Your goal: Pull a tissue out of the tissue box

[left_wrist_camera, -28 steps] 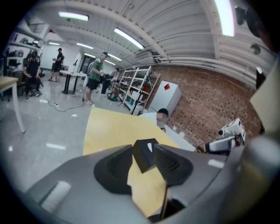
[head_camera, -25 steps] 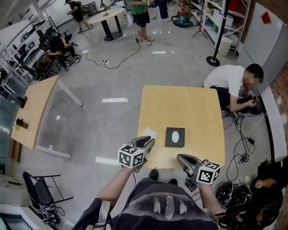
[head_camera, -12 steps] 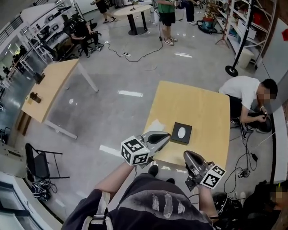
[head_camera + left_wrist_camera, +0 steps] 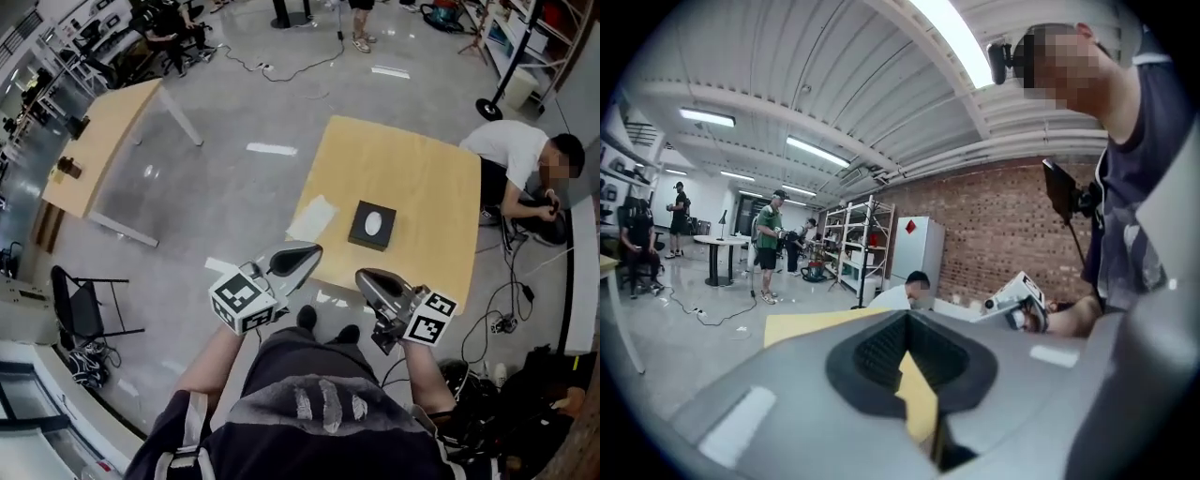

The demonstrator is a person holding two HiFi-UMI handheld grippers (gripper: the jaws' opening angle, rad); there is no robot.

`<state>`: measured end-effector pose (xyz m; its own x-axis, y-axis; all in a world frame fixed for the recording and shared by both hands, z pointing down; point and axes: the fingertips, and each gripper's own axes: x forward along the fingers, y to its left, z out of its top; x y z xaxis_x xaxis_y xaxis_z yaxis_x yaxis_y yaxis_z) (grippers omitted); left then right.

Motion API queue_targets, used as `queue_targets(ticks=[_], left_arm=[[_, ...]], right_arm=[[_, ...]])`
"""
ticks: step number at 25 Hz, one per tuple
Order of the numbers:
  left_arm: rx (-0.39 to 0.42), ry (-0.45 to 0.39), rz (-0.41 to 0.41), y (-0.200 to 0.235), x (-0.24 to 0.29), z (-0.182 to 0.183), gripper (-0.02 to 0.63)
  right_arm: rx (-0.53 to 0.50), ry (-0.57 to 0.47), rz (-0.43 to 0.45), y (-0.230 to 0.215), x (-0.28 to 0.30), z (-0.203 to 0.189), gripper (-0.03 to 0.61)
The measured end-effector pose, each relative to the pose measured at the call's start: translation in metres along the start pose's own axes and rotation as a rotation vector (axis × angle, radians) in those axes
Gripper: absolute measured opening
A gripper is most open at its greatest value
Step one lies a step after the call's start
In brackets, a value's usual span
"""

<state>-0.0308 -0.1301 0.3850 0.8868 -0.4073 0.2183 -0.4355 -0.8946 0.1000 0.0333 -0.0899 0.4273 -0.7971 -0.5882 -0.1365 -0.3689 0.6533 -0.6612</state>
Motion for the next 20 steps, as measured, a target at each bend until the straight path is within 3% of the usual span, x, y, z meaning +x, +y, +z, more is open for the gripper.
queue_targets(ticks=[2, 7, 12, 14, 18, 20], left_arm=[[-0.005, 0.013, 0.018, 0.013, -0.013, -0.008, -0.002], [-0.069, 0.001, 0.050, 0.038, -0.035, -0.012, 0.000], [-0.071, -0.052, 0.062, 0.029, -0.067, 0.005, 0.000], [-0.048, -0.045, 0.030, 0.024, -0.070, 0.005, 0.000], [-0.100, -0.030, -0.111, 0.005, -0.071, -0.009, 0.000], [-0.099, -0.025, -0.127, 0.003, -0.082, -0.017, 0.000]], right_arm=[[0.019, -0.028, 0.030, 0.002, 0.019, 0.000, -0.002], [-0.005, -0.052, -0.038, 0.022, 0.035, 0.003, -0.002], [0.024, -0.021, 0.027, 0.051, 0.048, -0.002, -0.002], [0.015, -0.044, -0.006, 0.058, 0.050, -0.008, -0.002], [-0.011, -0.092, -0.140, 0.067, 0.042, -0.031, -0.002], [-0.036, -0.085, -0.158, 0.074, 0.050, -0.046, -0.002]])
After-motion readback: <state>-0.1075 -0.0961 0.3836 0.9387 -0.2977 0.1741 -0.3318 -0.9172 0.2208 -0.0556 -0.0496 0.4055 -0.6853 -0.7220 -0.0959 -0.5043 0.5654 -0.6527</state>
